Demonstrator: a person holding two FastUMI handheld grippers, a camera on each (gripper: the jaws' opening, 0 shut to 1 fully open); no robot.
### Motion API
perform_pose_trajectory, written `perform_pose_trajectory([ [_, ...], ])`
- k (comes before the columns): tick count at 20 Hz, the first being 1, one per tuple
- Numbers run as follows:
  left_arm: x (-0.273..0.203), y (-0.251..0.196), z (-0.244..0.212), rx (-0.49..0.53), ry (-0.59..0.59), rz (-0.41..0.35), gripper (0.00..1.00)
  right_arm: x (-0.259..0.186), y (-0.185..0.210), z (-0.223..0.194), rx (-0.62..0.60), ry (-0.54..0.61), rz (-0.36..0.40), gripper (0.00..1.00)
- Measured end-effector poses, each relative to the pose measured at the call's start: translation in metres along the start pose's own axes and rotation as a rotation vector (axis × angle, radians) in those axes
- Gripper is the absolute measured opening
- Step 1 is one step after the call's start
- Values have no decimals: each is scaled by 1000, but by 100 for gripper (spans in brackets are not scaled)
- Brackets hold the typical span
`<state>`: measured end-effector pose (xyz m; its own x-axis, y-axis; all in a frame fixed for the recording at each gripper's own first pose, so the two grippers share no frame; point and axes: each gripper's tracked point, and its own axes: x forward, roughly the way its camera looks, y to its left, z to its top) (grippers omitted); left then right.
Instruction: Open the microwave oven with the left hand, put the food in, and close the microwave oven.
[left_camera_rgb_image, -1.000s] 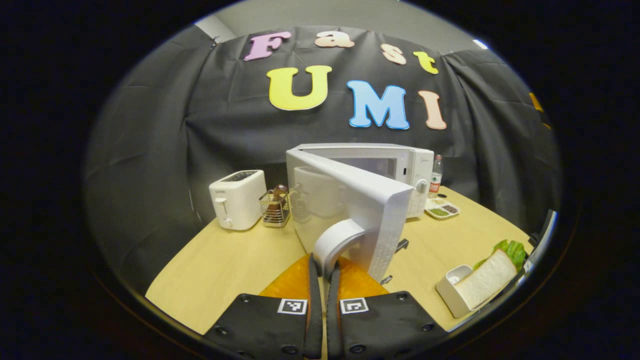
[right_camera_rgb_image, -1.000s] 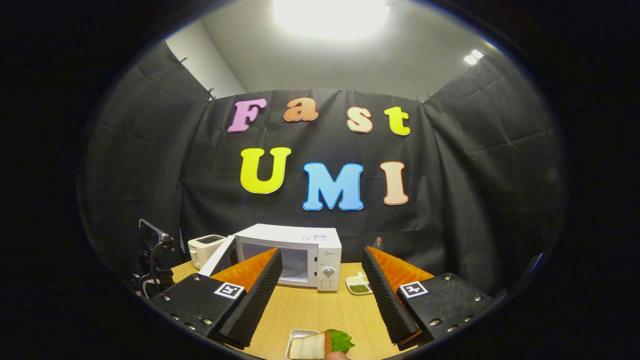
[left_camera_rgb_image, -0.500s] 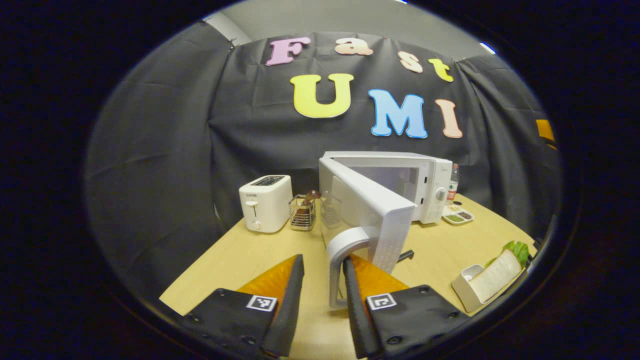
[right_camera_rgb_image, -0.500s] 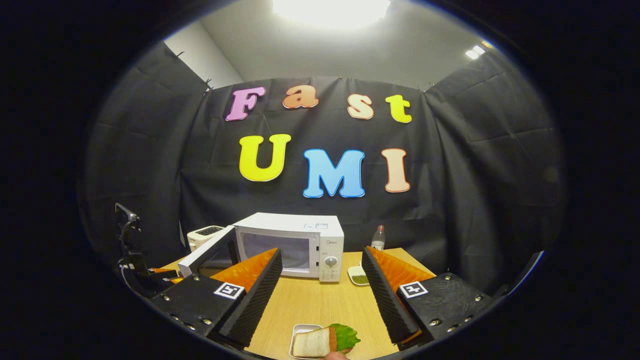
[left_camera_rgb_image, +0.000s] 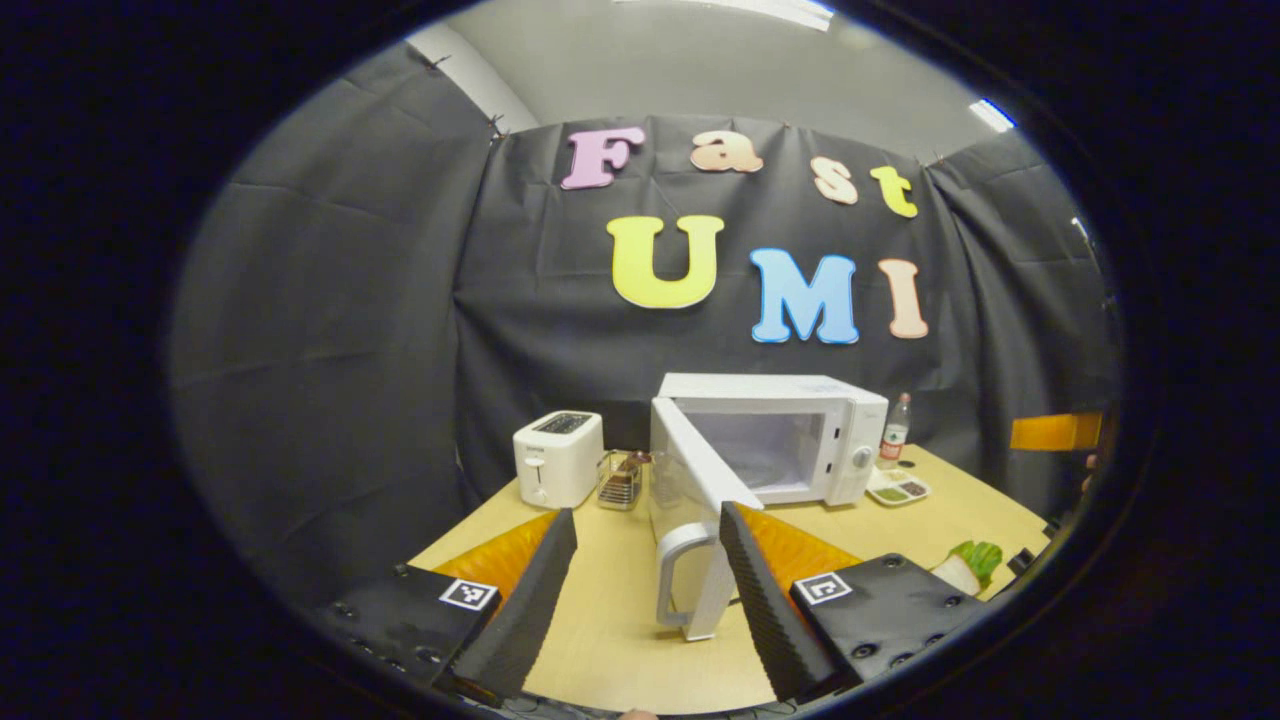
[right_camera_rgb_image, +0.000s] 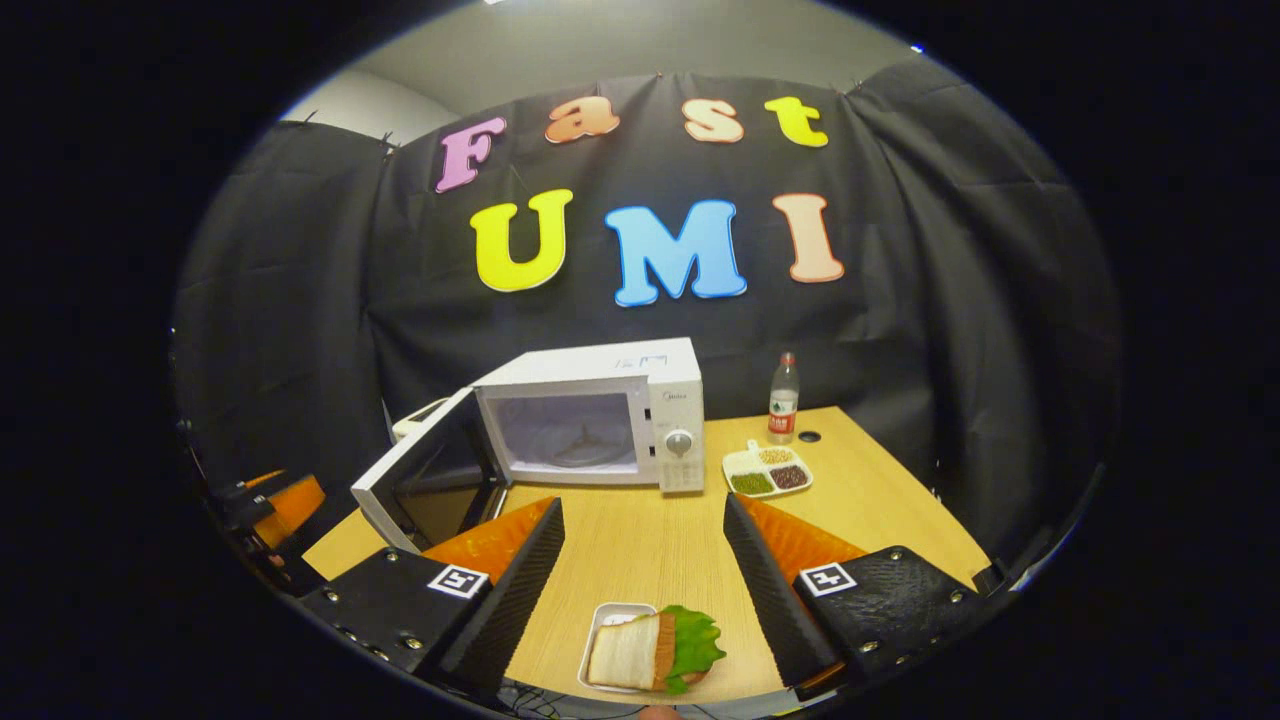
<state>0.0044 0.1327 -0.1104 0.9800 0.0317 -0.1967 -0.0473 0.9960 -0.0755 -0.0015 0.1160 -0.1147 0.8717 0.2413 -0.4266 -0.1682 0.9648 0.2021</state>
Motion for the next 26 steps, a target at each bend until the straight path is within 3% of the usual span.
perform_pose_trajectory([
  [1, -4, -1, 12, 2, -17, 2, 96, 4, -2, -8, 10, 40, 9, 97],
  [4, -17, -7, 47, -7, -80, 9, 89, 14, -6, -37, 23, 161, 44, 98],
  [7, -28, -10, 70, -17, -125, 23, 96, 22, -13, -71, 56, 289, 62, 98],
  [10, -36, -13, 84, -13, -154, 40, 96, 23, -13, -104, 89, 399, 93, 99],
  [21, -52, -25, 93, 11, -170, 126, 92, 29, -24, -170, 202, 666, 184, 98],
  [26, -59, -35, 90, 18, -163, 163, 96, 20, -15, -184, 329, 767, 252, 90],
])
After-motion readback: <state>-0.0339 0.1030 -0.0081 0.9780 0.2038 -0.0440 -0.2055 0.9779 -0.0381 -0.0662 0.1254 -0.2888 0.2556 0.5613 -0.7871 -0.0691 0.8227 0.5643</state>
